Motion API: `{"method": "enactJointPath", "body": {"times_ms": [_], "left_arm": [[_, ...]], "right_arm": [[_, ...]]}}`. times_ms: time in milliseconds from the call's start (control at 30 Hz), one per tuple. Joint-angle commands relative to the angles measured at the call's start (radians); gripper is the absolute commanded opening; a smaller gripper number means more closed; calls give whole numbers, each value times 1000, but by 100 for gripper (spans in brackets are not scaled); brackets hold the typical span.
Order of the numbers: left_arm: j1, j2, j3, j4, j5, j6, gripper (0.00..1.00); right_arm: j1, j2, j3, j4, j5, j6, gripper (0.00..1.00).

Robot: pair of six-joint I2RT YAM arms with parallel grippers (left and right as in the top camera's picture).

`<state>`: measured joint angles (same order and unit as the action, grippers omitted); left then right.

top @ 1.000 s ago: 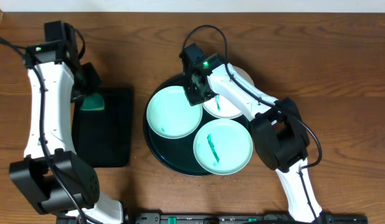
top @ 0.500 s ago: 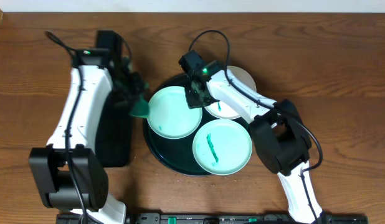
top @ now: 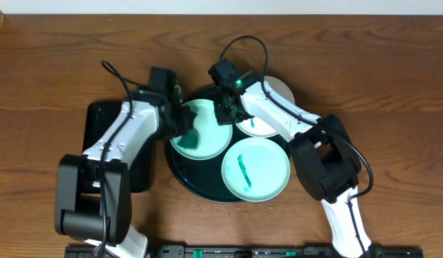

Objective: Clean dirty plates on tray and stack at the side
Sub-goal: 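Scrub the left mint-green plate with the sponge in the left gripper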

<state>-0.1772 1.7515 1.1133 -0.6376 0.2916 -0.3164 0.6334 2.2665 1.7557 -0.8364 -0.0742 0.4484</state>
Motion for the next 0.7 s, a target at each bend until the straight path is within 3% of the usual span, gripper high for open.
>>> {"method": "enactJointPath", "body": {"times_ms": [0,133,267,367,500,667], "left_arm": [[-31,27,-66,24,-61,-37,7],[-47,35,-72,11,0,-21,7],[-53,35,-72,15,262,139,7],[-53,35,-72,14,332,187,7],[-47,35,-72,50,225,153,7],[-47,35,-72,73,-184,-53,7]], "right_arm": [[21,8,-20,16,-65,40,1],[21,8,-20,18,-65,40,1],[21,8,-20,22,-65,40,1],[21,8,-20,26,-64,39,1],[21,8,-20,25,-65,36,1],[22,8,-20,22,-65,33,1]]}}
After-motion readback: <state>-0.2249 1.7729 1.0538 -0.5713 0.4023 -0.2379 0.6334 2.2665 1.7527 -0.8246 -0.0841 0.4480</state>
